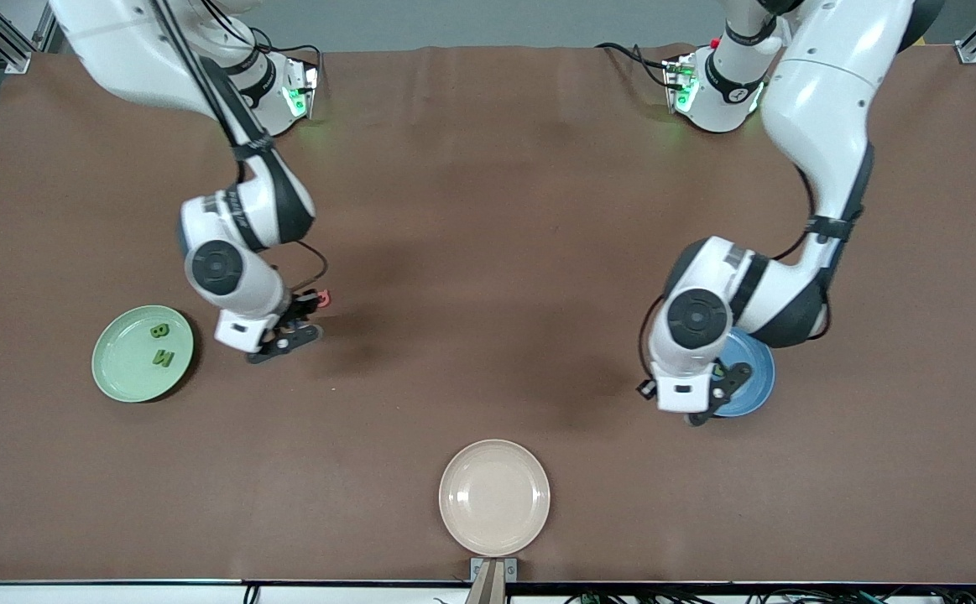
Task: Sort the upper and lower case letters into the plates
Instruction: 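Place G on the green plate while the left gripper places x on blue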
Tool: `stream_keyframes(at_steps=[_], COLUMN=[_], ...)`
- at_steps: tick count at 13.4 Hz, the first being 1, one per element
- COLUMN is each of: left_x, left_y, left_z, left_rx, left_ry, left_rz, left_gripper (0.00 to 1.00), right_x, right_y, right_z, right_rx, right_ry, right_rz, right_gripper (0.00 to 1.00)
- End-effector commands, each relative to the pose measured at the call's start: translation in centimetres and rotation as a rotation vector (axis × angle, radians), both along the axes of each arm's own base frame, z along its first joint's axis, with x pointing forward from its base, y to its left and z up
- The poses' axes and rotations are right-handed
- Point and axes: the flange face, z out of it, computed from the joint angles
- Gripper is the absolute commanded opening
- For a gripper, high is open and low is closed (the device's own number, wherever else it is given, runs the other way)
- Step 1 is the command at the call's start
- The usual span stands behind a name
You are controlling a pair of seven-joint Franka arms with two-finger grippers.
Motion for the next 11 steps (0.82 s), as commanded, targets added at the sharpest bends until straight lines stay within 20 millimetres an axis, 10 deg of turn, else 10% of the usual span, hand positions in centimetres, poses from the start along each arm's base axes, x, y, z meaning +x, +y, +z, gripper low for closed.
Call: stream_keyframes(at_steps=[1, 4, 6, 7, 11], left_x=[-2.2, -1.9, -1.6, -1.5, -0.9], left_y=[3.4, 7.8, 8.3, 8.4, 6.6], left_z=[-1.7, -3.2, -3.2, -2.6, 2.3], left_rx=[-0.001, -0.015, -0.02, -0.02, -0.038], left_ry=[0.011, 0.01, 0.004, -0.006, -0.075], left_rz=[-0.013, 0.044, 0.054, 0.056, 0.044], left_gripper=[0.0, 0.12, 0.84, 1.0, 1.0], right_x=[1.4, 1.7, 1.3, 1.1, 0.8], right_y=[-10.2, -20.4, -25.8, -27.3, -30.3], right_z=[2.8, 1.5, -2.0, -3.4, -7.5], right_rx=[0.039, 0.062, 0.075, 0.077, 0.081], right_ry=[0.013, -0.028, -0.035, -0.042, -0.061], right_rz=[0.07, 0.091, 0.082, 0.063, 0.028], right_gripper=[0.13, 0.13, 0.13, 0.13, 0.14])
